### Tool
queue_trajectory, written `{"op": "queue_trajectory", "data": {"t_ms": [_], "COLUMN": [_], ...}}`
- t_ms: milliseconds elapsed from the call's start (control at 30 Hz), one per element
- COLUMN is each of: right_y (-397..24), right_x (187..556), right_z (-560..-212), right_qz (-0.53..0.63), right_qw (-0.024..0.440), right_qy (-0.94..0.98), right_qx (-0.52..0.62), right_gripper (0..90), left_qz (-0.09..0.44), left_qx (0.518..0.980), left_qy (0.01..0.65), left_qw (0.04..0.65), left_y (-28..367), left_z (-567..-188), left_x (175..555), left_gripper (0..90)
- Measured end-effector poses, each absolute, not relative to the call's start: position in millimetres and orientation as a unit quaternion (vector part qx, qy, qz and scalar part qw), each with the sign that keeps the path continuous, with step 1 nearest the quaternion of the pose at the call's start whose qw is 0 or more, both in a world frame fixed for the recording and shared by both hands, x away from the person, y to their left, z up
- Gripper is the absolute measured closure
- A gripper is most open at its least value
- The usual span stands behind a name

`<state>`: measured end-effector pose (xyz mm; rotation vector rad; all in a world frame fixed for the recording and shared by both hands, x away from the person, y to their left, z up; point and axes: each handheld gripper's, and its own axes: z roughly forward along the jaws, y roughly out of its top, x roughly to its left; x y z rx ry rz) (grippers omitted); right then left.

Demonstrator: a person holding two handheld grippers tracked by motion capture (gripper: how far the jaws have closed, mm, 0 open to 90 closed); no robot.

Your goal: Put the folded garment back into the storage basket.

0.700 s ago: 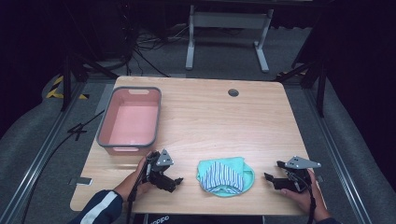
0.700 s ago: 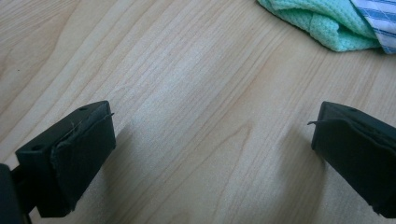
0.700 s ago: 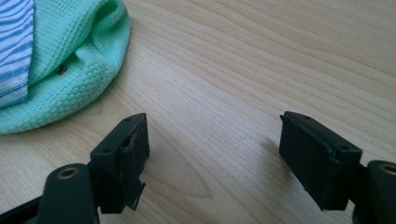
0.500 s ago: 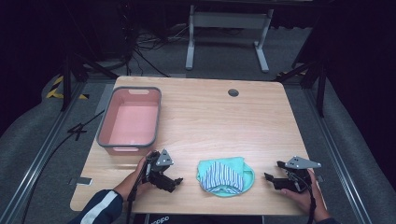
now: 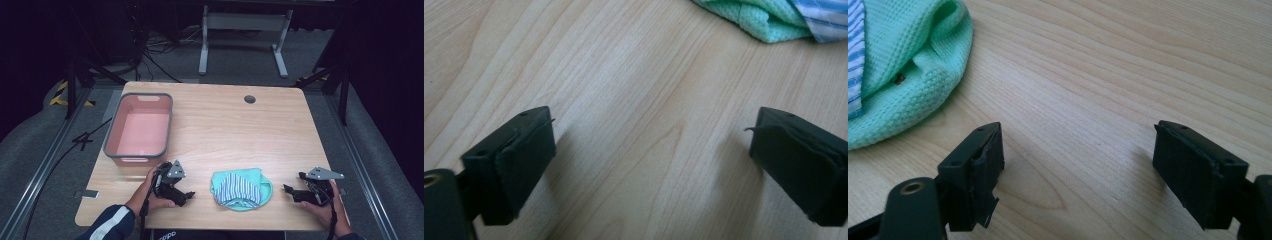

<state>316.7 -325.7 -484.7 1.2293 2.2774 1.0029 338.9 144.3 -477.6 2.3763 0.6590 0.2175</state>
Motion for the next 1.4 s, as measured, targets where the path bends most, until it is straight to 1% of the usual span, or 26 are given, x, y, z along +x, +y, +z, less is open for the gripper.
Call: {"op": "queue_trajectory", "data": {"t_ms": [67, 133, 167, 200, 233, 300, 400, 600, 733, 900, 933, 1067, 1133, 1200, 1333, 1400], "right_y": [-325, -324, -320, -318, -312, -303, -285, -257, -243, -236, -235, -234, -231, -228, -229, -229], "right_x": [317, 317, 316, 315, 314, 313, 314, 319, 324, 324, 323, 321, 321, 321, 322, 322], "right_z": [-482, -481, -477, -474, -468, -462, -457, -454, -453, -459, -461, -464, -468, -472, -475, -475], "right_qz": [0.351, 0.354, 0.36, 0.363, 0.371, 0.378, 0.374, 0.37, 0.361, 0.354, 0.352, 0.353, 0.345, 0.332, 0.336, 0.338], "right_qw": [0.18, 0.178, 0.176, 0.176, 0.178, 0.178, 0.177, 0.159, 0.159, 0.154, 0.157, 0.154, 0.147, 0.144, 0.135, 0.136], "right_qy": [0.81, 0.81, 0.808, 0.807, 0.807, 0.81, 0.823, 0.838, 0.841, 0.842, 0.841, 0.841, 0.845, 0.854, 0.847, 0.847], "right_qx": [0.434, 0.432, 0.431, 0.43, 0.423, 0.412, 0.389, 0.368, 0.37, 0.377, 0.38, 0.38, 0.38, 0.374, 0.388, 0.387], "right_gripper": [25.4, 25.4, 25.4, 25.5, 26.5, 28.5, 29.8, 31.3, 32.7, 33.6, 34.0, 35.2, 34.1, 33.1, 31.8, 31.8], "left_qz": [0.075, 0.075, 0.075, 0.071, 0.072, 0.072, 0.087, 0.081, 0.071, 0.056, 0.063, 0.063, 0.064, 0.073, 0.081, 0.081], "left_qx": [0.908, 0.911, 0.911, 0.908, 0.905, 0.899, 0.896, 0.9, 0.902, 0.899, 0.907, 0.903, 0.898, 0.898, 0.892, 0.894], "left_qy": [0.246, 0.245, 0.242, 0.244, 0.248, 0.252, 0.248, 0.245, 0.238, 0.246, 0.239, 0.243, 0.248, 0.256, 0.26, 0.261], "left_qw": [0.33, 0.323, 0.325, 0.335, 0.338, 0.351, 0.358, 0.351, 0.354, 0.359, 0.342, 0.349, 0.356, 0.35, 0.36, 0.355], "left_y": [142, 140, 140, 138, 137, 135, 125, 101, 85, 76, 70, 70, 73, 73, 74, 73], "left_z": [-476, -475, -474, -472, -469, -464, -458, -458, -461, -468, -472, -476, -479, -479, -482, -481], "left_x": [338, 338, 339, 339, 339, 340, 340, 343, 344, 346, 344, 343, 345, 345, 345, 347], "left_gripper": [18.7, 18.8, 18.5, 20.1, 21.8, 21.6, 23.6, 23.1, 22.9, 22.7, 22.4, 20.9, 18.5, 15.5, 14.8, 14.8]}}
